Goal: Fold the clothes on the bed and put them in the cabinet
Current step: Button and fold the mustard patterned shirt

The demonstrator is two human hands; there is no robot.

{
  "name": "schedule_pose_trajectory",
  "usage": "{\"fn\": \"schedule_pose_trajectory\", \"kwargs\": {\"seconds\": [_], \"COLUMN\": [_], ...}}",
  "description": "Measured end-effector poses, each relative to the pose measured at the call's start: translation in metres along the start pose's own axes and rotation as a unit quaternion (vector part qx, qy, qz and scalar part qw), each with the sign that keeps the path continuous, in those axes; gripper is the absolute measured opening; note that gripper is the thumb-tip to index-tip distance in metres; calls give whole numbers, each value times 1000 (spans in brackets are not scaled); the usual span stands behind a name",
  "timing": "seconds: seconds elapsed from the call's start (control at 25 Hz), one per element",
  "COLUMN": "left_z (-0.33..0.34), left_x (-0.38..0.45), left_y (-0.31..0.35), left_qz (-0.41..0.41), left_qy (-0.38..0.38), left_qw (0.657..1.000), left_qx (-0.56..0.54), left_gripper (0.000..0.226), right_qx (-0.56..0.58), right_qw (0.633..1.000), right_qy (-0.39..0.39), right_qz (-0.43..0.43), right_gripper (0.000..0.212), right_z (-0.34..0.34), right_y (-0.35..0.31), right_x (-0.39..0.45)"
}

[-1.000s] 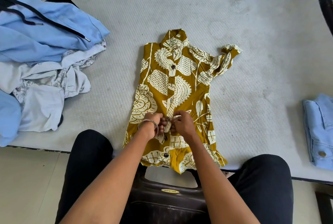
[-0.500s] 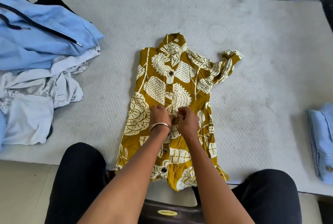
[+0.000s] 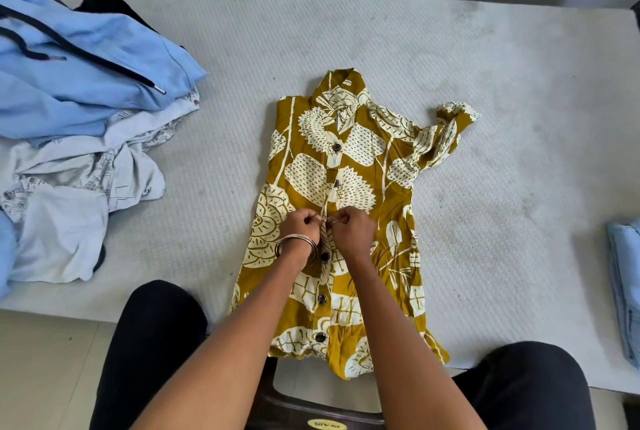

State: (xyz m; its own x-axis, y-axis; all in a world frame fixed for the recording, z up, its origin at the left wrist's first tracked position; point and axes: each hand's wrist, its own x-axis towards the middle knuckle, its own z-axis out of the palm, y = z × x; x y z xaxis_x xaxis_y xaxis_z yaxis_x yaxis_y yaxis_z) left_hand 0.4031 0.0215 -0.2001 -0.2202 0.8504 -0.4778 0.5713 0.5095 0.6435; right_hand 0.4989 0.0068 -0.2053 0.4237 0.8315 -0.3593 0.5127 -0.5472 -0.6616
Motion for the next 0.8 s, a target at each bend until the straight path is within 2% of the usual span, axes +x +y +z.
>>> {"fn": "schedule_pose_trajectory", "kwargs": {"seconds": [0.12,0.24,0.68,0.8], "left_z": [-1,0,-3,-2], "left_x": [-2,-8,-16,-18], "left_y": [-2,-2,4,7], "left_qz": [20,36,-9,26], "left_qy": [23,34,-14,11], "left_qw": [999,998,982,988], "left_qx": [-11,-37,-188,-149], "left_gripper": [14,14,14,12], "right_qx": [105,137,271,292], "right_qw": [994,989,955,949], "right_qy": [-19,-45,-106,-111], "right_qz": [26,32,48,52], "right_gripper": [13,12,22,25], "right_z": [-1,-7,-14,-12], "right_y": [-3,1,13,16], "right_x": [-5,-6,-1,0]}}
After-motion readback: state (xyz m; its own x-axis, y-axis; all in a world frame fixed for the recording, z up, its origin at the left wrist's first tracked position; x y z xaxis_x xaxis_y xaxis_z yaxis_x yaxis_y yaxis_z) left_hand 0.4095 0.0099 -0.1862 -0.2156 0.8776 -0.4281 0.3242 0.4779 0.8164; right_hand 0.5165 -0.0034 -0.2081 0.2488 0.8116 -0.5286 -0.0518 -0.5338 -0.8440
